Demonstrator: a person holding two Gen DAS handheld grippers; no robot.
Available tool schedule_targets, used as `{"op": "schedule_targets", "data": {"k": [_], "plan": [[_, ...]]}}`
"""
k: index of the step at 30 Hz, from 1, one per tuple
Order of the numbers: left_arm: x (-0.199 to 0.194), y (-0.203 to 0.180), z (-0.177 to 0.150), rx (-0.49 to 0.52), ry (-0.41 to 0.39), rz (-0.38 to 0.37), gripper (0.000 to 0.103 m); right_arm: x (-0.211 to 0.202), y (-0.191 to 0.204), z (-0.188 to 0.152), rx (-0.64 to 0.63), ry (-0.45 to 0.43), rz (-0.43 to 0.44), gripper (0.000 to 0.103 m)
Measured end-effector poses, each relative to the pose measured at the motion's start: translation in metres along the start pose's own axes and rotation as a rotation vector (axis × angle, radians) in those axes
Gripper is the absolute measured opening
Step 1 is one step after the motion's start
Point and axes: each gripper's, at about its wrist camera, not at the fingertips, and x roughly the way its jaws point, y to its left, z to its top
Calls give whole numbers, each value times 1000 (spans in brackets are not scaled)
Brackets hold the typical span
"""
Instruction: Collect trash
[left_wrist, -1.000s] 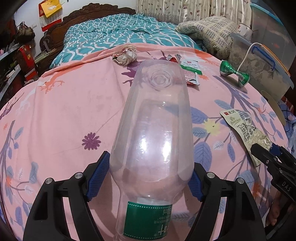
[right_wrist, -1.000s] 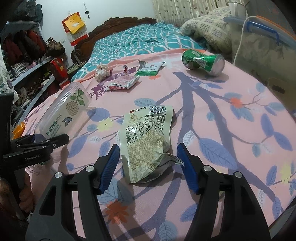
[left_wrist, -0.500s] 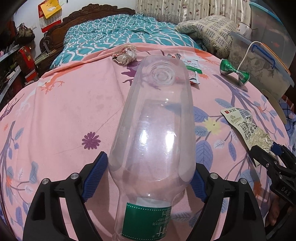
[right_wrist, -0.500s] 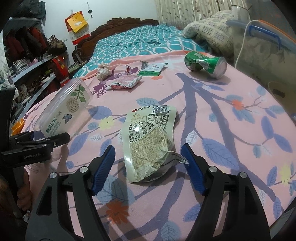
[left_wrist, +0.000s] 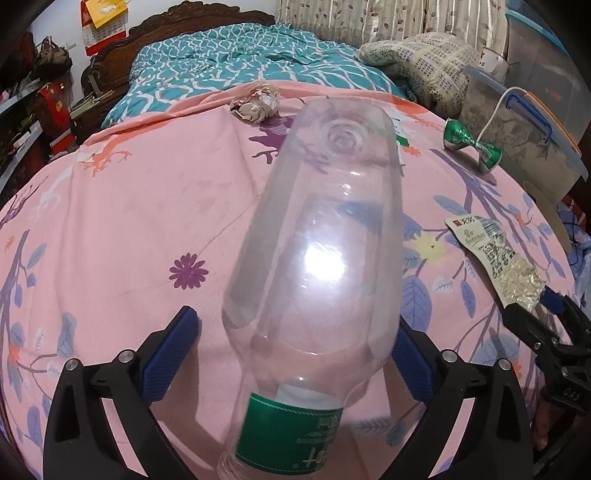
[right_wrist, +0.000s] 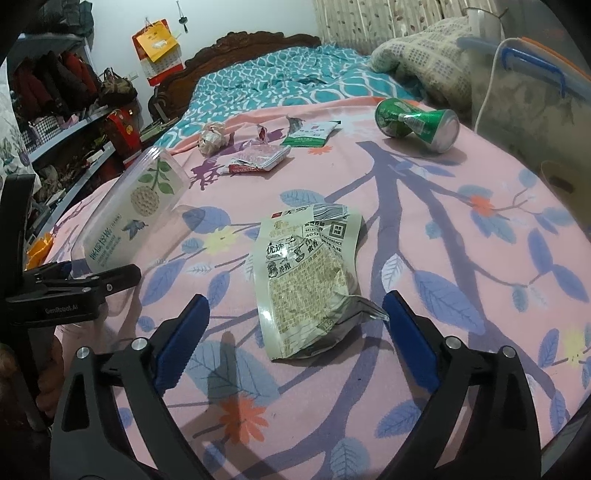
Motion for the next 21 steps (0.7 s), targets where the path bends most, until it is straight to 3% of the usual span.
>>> {"op": "schedule_targets", "data": {"k": [8, 21], "plan": [[0, -2, -4, 30, 17, 27, 94, 2, 14, -7, -97, 32, -74, 100], [-5, 0, -11, 16, 22, 38, 94, -3, 9, -11, -67, 9, -52, 100]]}}
